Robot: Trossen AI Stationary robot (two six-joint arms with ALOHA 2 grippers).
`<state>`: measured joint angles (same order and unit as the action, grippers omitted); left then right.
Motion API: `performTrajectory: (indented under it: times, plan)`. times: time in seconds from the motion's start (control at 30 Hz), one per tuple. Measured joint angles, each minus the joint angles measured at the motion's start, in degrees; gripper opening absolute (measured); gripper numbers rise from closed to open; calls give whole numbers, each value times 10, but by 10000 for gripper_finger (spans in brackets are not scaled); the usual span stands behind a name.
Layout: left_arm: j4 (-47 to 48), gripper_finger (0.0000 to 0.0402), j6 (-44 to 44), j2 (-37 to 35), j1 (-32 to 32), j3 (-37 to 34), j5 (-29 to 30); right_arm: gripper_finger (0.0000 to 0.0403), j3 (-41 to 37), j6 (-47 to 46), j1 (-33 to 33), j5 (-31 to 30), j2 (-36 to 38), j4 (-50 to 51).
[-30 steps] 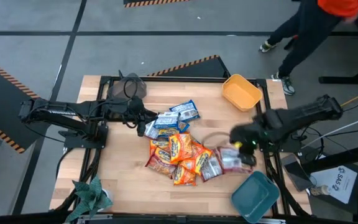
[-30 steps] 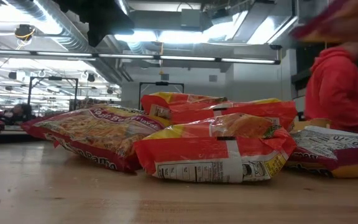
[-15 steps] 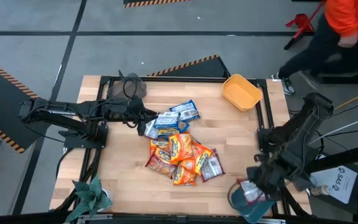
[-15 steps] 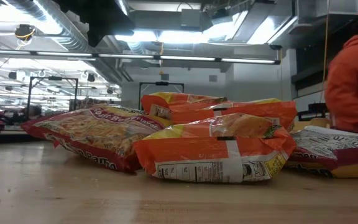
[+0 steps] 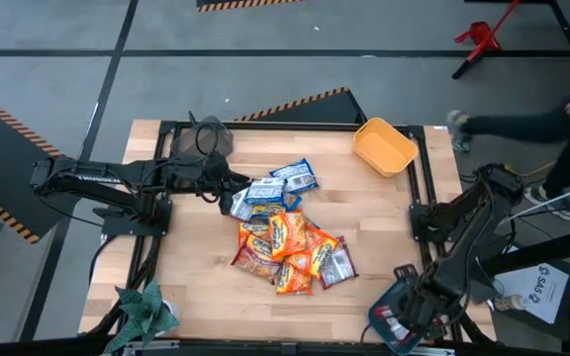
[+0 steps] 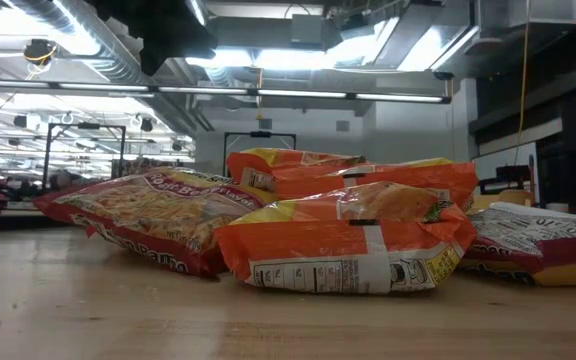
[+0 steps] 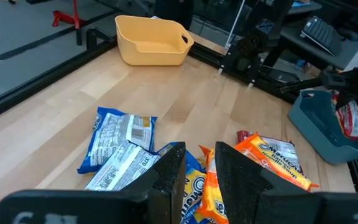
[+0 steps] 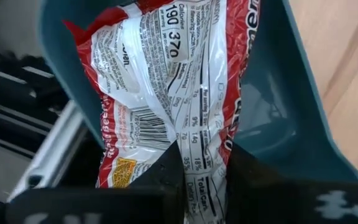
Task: Sort Maruchan noodles
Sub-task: Put the red noodle pack into the blue bin
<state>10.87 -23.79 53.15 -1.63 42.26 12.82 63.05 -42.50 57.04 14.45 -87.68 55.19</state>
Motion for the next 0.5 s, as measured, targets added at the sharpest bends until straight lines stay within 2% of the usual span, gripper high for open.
performTrajectory:
  times: [0.2, 0.5]
  plan:
    - [2, 82, 0, 0, 0, 0, 1, 59, 0, 70, 0, -26, -19, 1]
    - [3, 82, 2, 0, 0, 0, 1, 62, 0, 131, 0, -19, -26, -30]
